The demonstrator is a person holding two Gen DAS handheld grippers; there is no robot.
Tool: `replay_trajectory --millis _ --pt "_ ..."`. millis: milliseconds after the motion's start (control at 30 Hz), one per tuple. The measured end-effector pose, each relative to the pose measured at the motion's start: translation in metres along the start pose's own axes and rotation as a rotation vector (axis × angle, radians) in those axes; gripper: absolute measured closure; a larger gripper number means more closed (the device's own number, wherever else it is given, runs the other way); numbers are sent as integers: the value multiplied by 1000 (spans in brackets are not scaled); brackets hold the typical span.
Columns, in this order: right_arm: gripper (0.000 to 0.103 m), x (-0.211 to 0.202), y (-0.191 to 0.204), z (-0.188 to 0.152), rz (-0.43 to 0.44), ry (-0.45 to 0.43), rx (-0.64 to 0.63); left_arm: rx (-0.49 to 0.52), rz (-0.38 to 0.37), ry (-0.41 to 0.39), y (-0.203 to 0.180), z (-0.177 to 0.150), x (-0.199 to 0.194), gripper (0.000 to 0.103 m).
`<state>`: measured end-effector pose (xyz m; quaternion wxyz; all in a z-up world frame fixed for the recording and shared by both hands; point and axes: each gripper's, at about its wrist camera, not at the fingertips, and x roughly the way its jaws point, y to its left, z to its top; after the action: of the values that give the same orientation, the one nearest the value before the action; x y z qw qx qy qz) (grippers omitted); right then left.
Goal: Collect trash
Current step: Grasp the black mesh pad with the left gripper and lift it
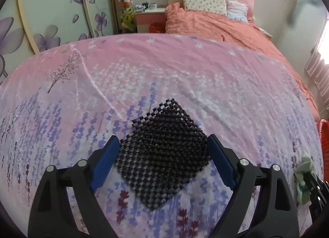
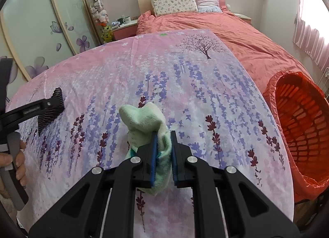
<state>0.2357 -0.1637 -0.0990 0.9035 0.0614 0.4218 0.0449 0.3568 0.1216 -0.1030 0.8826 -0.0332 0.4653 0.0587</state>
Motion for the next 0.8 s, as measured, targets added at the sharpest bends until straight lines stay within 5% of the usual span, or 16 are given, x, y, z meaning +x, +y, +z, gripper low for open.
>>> replay_trajectory --millis 200,367,433,500,800 --pt "91 -1 -3 -1 12 1 9 -15 -6 -30 -1 -11 -3 24" --pt "91 -1 -2 -1 13 1 9 29 -57 -74 -8 -22 -12 56" --pt "91 -1 -3 -1 12 1 9 52 -97 -79 -10 -24 -15 77" --pt "91 -1 -3 -1 13 1 10 75 -120 -82 -14 -25 -17 85" --pt "91 -1 -2 -1 13 1 9 105 -165 -95 -1 -42 -30 90"
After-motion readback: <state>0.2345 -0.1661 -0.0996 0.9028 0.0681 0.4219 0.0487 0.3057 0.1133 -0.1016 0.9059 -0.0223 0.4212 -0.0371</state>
